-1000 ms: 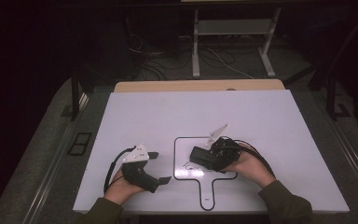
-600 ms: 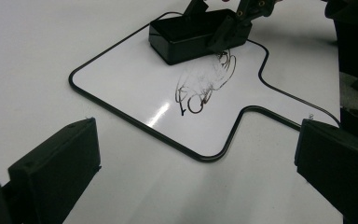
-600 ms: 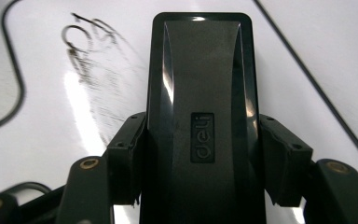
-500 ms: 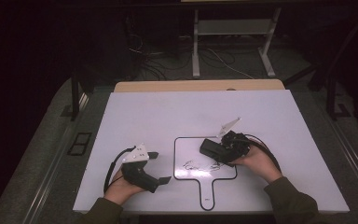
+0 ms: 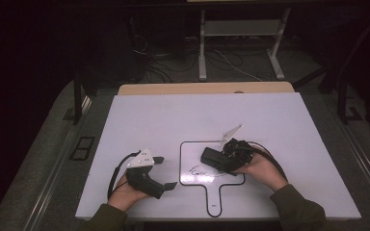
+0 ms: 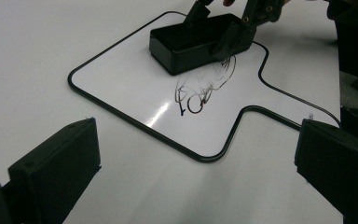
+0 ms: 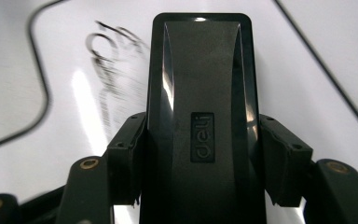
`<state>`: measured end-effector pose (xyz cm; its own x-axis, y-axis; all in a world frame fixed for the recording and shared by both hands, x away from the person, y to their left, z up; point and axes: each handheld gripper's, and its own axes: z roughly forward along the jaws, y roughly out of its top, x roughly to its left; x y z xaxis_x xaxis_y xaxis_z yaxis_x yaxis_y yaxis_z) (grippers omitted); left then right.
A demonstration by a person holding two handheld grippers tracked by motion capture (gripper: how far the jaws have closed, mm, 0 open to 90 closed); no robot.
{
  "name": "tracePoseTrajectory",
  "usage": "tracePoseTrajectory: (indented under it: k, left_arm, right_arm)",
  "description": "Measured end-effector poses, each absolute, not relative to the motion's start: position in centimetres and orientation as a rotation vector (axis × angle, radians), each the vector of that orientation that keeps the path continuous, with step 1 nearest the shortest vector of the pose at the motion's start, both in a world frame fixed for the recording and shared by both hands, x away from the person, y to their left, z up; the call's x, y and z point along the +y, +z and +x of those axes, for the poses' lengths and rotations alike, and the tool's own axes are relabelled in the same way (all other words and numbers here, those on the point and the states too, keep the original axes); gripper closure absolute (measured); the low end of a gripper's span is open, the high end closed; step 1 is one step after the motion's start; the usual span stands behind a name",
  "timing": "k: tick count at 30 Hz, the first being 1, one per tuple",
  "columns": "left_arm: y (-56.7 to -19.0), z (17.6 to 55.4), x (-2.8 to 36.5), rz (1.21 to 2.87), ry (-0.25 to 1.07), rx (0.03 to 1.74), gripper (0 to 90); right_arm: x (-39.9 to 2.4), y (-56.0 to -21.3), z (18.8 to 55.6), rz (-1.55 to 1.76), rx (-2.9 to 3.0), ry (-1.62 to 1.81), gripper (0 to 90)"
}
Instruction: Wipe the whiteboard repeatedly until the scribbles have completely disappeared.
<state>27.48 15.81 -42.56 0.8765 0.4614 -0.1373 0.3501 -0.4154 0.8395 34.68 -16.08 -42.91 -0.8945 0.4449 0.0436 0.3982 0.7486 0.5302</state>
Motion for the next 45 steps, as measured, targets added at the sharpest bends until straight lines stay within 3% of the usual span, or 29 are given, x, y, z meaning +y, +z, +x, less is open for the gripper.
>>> tracePoseTrajectory:
  k: [18,45]
  left_arm:
    - [-42.5,27.5,15.8,2.043,0.139,0.591,0.0]
    - [-42.5,27.5,15.8,2.043,0.140,0.589,0.0]
  right_arm:
    - [-12.5,-42.8,31.9,0.495,2.931,0.850,38.5]
    - [-18.5,-42.9,35.2,0.775,2.809,0.812,38.7]
